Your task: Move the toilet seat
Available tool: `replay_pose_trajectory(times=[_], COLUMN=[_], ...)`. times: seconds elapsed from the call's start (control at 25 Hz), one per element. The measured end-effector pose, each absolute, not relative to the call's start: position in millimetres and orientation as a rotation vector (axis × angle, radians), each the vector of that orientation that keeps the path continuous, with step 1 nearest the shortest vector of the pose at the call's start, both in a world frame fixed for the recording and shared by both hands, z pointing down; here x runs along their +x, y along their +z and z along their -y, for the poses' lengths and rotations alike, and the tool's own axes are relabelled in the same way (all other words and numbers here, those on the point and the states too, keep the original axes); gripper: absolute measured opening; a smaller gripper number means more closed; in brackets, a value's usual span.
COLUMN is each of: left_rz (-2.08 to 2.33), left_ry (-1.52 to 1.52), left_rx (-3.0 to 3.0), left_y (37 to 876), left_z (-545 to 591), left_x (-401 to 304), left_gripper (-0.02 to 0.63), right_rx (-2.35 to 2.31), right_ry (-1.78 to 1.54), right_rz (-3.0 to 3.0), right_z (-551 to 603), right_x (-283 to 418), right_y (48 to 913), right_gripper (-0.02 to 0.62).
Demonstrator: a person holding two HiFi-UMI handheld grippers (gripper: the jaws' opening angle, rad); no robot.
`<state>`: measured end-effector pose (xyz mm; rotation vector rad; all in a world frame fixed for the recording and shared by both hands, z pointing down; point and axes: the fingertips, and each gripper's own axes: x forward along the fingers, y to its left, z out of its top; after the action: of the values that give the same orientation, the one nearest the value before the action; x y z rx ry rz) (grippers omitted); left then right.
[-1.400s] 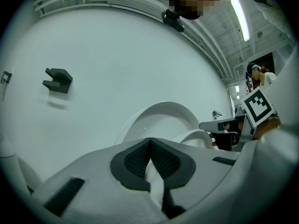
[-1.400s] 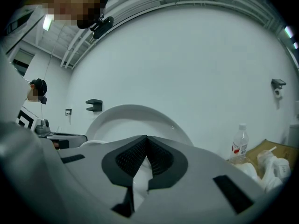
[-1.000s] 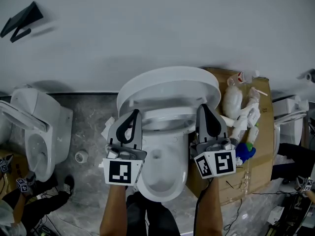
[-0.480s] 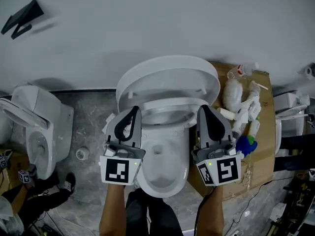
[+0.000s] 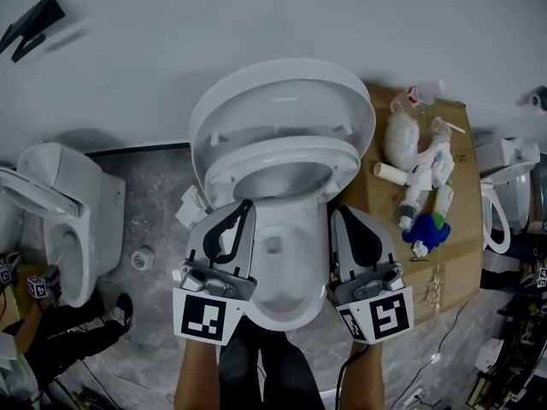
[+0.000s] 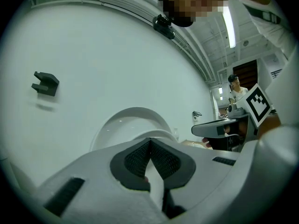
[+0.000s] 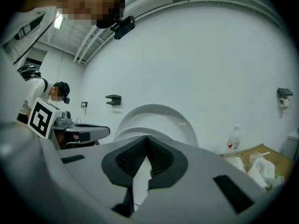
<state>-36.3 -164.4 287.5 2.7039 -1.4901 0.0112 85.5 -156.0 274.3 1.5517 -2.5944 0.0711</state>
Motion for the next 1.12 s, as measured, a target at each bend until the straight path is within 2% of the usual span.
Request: replay_pose_trajectory(times=[0.44,1.12], left_rz=[1.381,1.353], left_ry=[0.107,0.125], left_rx=[2.724,2.744], left_y=[333.0,342.6], left_z=[106.8,70.7], left_x=[-5.8,3.6], left_gripper=[0.009,0.009], right_rx=[1.534,1.550], right_ry=[0.142,0.150], right_rz=[2.561,2.537], right_z=[96.7,61.0], right_x=[93.1,100.2], right_y=[317.8,332.6], right_gripper=[0.011,0.011])
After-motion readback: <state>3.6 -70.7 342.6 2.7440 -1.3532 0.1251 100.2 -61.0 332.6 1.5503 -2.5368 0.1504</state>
